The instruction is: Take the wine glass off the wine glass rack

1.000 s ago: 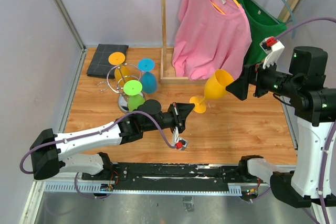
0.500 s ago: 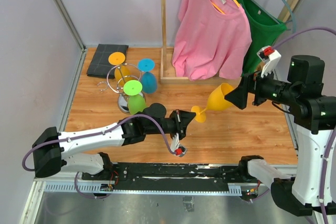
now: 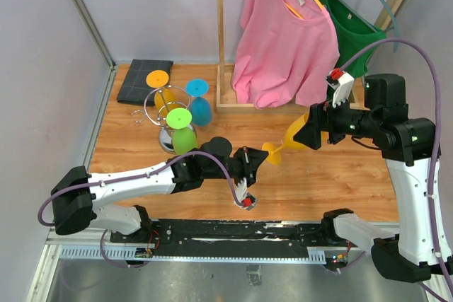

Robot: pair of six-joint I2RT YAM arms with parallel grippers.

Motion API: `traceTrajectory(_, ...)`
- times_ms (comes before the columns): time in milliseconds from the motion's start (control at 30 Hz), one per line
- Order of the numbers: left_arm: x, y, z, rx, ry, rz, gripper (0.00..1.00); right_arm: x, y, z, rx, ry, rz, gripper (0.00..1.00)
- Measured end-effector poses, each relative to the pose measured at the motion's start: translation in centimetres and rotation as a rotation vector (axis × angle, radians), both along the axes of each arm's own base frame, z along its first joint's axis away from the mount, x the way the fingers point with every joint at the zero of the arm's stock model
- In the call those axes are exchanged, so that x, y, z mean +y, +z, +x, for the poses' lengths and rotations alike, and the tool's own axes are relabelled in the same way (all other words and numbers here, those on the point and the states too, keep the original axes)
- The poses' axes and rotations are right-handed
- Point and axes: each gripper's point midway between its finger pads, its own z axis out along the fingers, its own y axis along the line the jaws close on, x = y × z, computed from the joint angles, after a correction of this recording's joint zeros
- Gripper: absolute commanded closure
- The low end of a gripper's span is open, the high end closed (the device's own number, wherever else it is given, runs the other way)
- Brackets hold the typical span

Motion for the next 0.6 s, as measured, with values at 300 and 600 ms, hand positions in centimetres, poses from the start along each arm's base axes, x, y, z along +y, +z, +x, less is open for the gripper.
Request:
traceTrajectory(300,0.1,0.2,0.0,-0.011,-0.002,0.003,1.00,-0.3,-1.5,0.1,0.031,-0.005,-0.040,0.51)
traceTrajectory(600,0.9,0.3,0.0,-0.029,0.012,0.013,0.11,-0.2,-2.2,-0.4,0.052,0.008,-0.059,0.99)
